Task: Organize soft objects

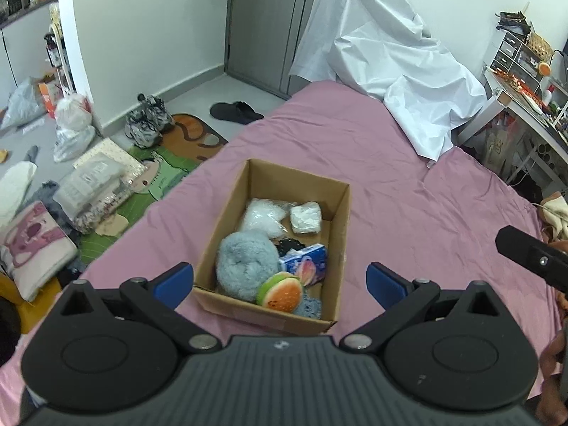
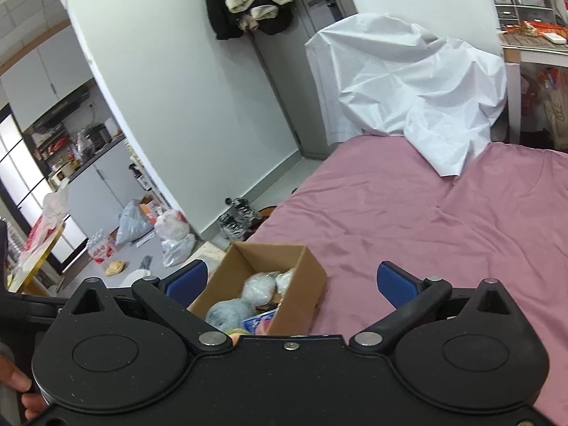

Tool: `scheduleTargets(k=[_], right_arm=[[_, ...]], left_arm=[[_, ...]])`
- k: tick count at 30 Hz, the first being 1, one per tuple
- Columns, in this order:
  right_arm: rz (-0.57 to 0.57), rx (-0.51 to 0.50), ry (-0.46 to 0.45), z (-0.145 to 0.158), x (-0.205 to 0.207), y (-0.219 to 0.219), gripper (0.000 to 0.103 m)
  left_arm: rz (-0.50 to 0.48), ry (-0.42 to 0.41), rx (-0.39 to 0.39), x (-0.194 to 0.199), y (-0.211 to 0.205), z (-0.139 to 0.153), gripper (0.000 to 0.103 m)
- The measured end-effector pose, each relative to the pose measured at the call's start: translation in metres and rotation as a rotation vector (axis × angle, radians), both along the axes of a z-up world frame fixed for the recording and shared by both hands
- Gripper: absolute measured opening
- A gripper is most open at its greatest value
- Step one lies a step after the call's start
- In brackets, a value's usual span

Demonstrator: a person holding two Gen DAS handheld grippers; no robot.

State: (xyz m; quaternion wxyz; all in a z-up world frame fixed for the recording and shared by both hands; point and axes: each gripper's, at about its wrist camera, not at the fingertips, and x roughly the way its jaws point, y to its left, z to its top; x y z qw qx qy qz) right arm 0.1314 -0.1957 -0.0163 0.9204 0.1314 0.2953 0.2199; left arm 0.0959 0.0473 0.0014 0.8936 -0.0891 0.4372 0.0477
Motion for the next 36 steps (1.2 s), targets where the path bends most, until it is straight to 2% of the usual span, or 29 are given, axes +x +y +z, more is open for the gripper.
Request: scheduleTargets(k=[15, 23, 36], right_arm=[[0.064, -0.041, 0.102, 0.006, -0.021, 0.013, 0.103], [0.101, -0.077, 0.129, 0.006, -0.041, 0.024, 0.103], [0.027, -0.152, 0.160, -0.002, -0.059, 0.014, 0.103]], left_arm=[[0.027, -0.013, 0.028, -0.030, 0.019, 0.009, 0.103], [-0.001, -0.007, 0.048, -0.040, 0.016, 0.007, 0.103], [0.001, 0.021, 0.049, -0.054, 0.018, -0.002, 0.103]])
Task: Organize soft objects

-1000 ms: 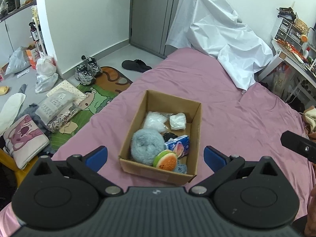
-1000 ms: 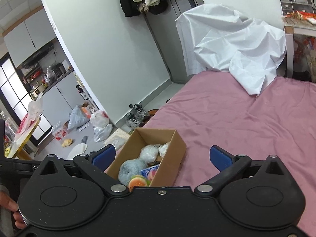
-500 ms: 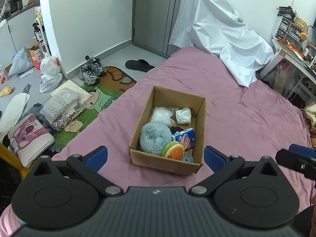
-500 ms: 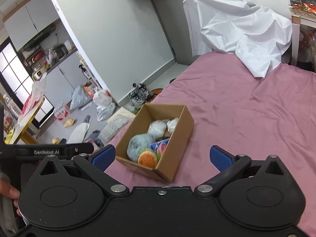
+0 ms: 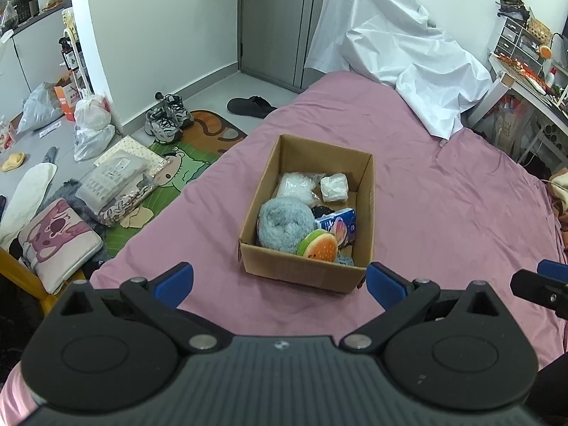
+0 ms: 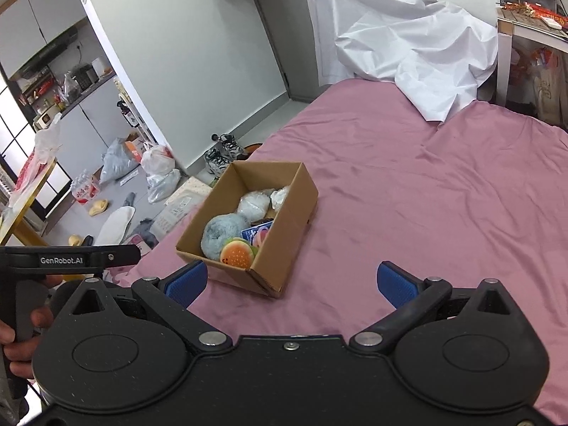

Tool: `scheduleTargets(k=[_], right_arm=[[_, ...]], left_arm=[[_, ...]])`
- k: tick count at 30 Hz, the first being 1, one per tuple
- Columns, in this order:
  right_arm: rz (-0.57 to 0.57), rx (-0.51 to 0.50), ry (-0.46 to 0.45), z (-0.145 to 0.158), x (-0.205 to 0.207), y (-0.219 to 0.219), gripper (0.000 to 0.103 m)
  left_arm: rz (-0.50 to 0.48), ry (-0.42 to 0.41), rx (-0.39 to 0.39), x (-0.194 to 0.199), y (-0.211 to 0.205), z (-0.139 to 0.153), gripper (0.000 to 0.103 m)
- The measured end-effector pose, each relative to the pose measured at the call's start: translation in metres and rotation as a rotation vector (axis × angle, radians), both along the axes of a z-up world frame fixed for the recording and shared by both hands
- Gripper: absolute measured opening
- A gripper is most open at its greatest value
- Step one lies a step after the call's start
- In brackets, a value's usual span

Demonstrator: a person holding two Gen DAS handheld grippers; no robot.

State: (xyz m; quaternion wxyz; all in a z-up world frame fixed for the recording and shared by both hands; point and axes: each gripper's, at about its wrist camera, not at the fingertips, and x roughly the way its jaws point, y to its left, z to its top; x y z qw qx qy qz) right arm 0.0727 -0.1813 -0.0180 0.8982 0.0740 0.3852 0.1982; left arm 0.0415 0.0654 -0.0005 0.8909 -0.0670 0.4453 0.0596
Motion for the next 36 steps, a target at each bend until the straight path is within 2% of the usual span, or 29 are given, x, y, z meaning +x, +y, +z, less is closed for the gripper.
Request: scheduleTargets(k=[36], right_arm=[[0.000, -0.009, -0.001, 0.0004, 0.0007, 0.0028, 0.103]], left_arm=[[-0.005, 0.007, 0.000, -0.0042, -0.0057, 0.0009, 0.103]])
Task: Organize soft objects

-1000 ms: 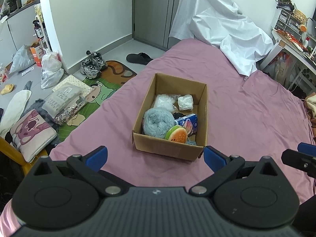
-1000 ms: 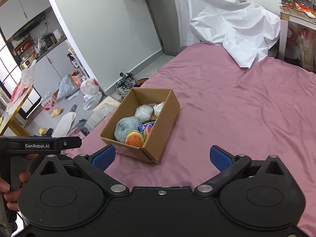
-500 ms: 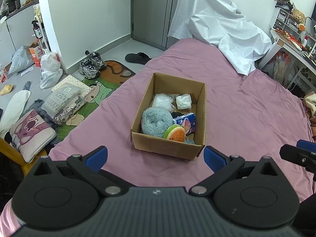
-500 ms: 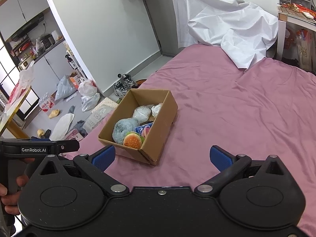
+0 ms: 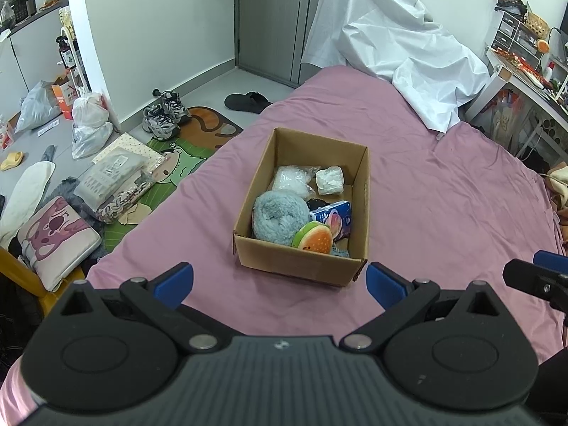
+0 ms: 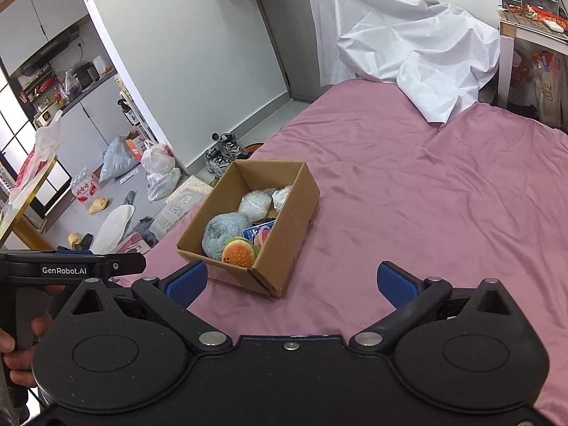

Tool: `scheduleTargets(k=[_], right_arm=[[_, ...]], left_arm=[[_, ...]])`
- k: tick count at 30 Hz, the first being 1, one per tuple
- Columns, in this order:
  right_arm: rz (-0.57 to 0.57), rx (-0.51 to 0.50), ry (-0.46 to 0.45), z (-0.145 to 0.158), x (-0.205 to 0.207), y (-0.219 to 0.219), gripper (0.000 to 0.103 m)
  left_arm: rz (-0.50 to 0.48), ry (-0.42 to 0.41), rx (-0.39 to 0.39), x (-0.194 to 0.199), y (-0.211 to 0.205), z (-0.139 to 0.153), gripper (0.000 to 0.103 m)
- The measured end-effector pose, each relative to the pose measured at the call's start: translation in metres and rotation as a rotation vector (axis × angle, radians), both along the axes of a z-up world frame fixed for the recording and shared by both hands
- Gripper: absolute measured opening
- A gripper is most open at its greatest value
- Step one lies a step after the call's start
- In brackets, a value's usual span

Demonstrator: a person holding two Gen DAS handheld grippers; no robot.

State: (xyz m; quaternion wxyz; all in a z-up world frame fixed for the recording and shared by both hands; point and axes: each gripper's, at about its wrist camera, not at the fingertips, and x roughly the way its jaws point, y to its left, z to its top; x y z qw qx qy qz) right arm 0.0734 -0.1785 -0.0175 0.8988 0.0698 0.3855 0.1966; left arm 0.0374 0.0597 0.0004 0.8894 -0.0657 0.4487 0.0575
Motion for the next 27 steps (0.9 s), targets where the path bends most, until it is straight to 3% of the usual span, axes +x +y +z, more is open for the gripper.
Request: scheduleTargets(k=[27], right_arm=[[0.007, 0.000, -0.008, 0.0028, 0.0008, 0.0000, 0.103]], left_arm=[[0.001, 0.004, 0.006, -0.0025, -0.0022, -0.0007, 0.103]])
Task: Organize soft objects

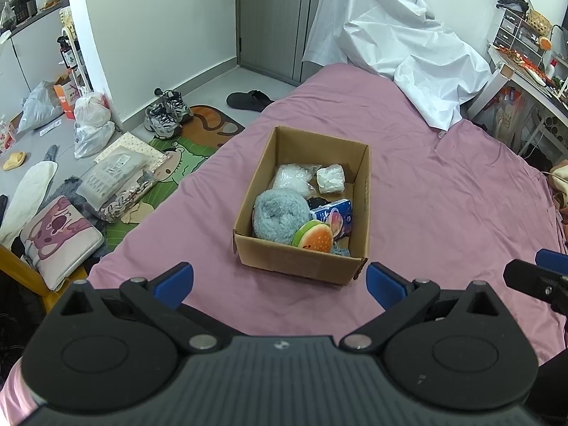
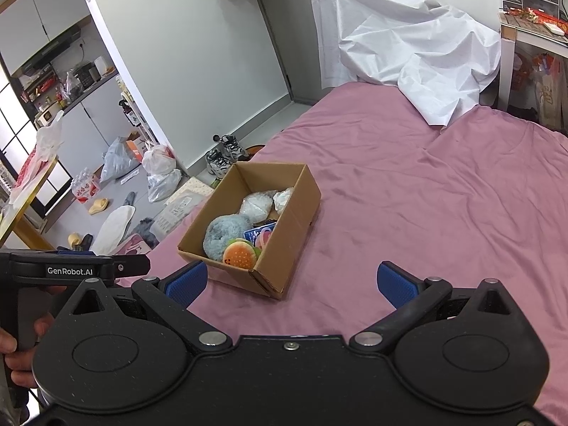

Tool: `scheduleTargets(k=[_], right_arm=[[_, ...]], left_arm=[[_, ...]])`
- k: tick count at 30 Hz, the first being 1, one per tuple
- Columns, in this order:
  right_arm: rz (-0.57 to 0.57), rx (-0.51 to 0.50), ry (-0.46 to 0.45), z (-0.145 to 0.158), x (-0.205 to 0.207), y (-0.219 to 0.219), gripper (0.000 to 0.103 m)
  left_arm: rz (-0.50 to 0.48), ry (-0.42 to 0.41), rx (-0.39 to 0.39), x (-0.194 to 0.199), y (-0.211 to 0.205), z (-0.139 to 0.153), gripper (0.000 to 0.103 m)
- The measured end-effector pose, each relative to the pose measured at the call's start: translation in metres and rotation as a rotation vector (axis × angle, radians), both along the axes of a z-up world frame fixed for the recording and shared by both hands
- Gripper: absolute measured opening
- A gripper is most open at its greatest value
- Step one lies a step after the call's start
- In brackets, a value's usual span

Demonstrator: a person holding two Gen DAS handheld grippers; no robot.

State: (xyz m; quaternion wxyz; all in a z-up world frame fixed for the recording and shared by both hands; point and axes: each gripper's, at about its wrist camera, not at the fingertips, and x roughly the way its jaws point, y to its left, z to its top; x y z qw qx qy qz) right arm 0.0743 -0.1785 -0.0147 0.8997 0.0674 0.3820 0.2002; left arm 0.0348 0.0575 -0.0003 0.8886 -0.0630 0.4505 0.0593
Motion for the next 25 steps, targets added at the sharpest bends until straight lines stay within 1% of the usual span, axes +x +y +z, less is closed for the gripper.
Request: scheduleTargets(k=[18, 25], right_arm=[[-0.009, 0.002, 0.007, -0.0023, 0.0008, -0.0051, 0.103], [-0.006, -0.001, 0.012, -0.0061, 0.0026, -0.0051, 0.103]], left_arm=[[-0.015, 0.005, 0.010, -0.0002, -0.0022, 0.0020, 0.103], [-0.027, 0.000, 0.007, 0.0070, -0.0057, 0.0031, 0.103]])
